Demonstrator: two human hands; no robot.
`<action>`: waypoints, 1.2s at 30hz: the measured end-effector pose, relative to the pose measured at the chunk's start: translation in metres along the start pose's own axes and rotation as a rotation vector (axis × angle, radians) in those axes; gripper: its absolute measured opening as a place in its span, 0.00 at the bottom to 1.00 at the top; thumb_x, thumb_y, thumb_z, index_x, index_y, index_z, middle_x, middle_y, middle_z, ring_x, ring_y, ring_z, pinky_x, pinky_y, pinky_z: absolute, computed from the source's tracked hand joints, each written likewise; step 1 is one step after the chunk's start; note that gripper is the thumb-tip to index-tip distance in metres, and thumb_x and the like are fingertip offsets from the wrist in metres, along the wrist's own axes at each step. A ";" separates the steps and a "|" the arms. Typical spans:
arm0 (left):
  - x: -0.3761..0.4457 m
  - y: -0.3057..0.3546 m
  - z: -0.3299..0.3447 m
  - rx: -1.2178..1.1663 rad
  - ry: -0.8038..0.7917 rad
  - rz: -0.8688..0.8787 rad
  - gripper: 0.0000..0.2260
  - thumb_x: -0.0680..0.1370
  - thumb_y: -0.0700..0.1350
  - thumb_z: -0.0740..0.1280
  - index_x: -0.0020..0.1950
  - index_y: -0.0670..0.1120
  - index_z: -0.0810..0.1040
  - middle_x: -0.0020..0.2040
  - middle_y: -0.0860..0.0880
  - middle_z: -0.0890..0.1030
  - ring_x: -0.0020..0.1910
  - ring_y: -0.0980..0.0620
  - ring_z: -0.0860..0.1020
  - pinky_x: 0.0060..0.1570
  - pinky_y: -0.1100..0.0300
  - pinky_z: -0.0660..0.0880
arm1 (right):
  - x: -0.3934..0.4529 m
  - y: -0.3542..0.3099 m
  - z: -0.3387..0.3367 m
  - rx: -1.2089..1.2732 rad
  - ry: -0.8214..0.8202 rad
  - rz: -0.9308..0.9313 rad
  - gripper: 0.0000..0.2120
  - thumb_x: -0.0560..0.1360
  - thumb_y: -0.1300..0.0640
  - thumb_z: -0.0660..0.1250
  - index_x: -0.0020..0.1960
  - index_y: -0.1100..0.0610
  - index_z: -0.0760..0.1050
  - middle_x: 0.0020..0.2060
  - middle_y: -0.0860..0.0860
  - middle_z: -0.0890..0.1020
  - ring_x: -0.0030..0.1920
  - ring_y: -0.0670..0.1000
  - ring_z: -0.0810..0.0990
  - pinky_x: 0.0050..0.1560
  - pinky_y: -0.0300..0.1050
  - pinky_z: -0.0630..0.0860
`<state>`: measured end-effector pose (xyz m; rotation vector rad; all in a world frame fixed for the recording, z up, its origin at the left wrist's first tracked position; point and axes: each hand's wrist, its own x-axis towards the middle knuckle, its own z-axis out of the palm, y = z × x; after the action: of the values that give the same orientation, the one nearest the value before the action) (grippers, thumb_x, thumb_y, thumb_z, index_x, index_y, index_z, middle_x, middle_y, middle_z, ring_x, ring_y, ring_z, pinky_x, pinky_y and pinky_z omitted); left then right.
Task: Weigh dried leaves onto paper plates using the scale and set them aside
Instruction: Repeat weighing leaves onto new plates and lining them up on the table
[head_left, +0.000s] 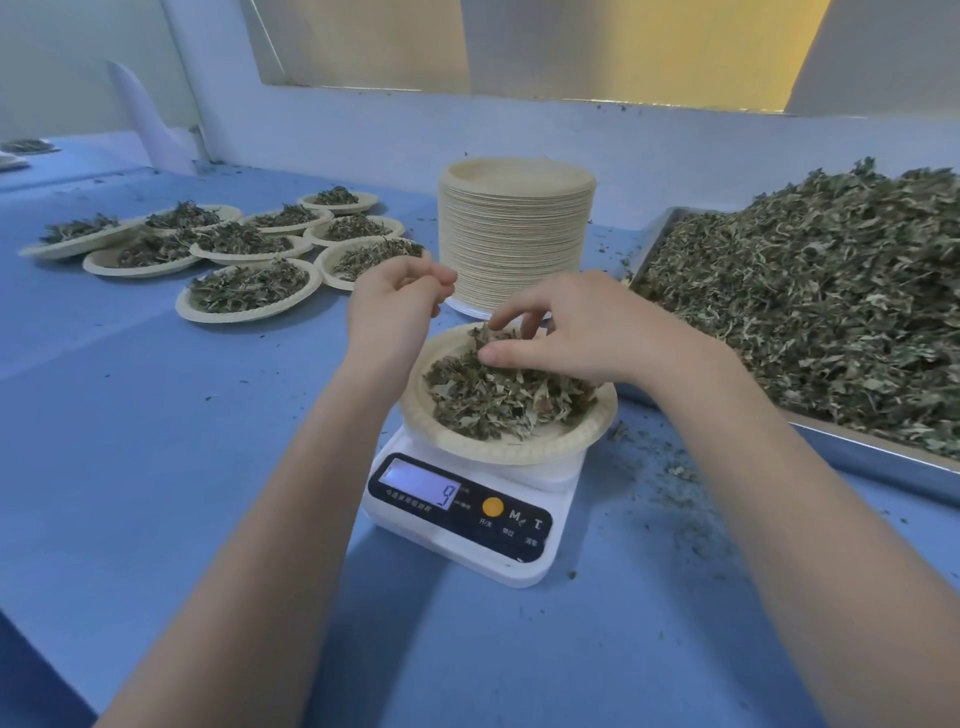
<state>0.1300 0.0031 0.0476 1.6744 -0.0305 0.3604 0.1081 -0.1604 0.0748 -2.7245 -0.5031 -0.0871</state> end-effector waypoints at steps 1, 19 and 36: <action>0.000 -0.002 0.000 -0.003 0.002 -0.005 0.10 0.74 0.35 0.63 0.39 0.48 0.79 0.39 0.54 0.79 0.35 0.58 0.74 0.32 0.72 0.68 | 0.000 -0.001 0.001 -0.014 -0.017 -0.004 0.20 0.69 0.35 0.67 0.57 0.41 0.77 0.43 0.41 0.78 0.44 0.40 0.75 0.43 0.40 0.70; 0.000 -0.011 -0.001 0.024 0.025 -0.004 0.11 0.74 0.37 0.64 0.37 0.51 0.78 0.37 0.56 0.79 0.35 0.62 0.74 0.38 0.65 0.69 | -0.001 0.032 -0.027 0.012 0.614 0.103 0.07 0.76 0.56 0.68 0.51 0.53 0.83 0.41 0.46 0.82 0.38 0.38 0.76 0.44 0.19 0.65; -0.001 -0.013 -0.006 0.051 0.016 -0.010 0.10 0.74 0.37 0.64 0.38 0.52 0.79 0.40 0.55 0.80 0.38 0.59 0.75 0.42 0.62 0.70 | -0.002 0.030 -0.019 0.128 0.046 0.053 0.03 0.71 0.43 0.71 0.44 0.39 0.81 0.42 0.35 0.81 0.43 0.34 0.77 0.41 0.27 0.70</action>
<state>0.1307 0.0101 0.0356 1.7213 -0.0012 0.3697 0.1165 -0.1940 0.0823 -2.6030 -0.4082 -0.1002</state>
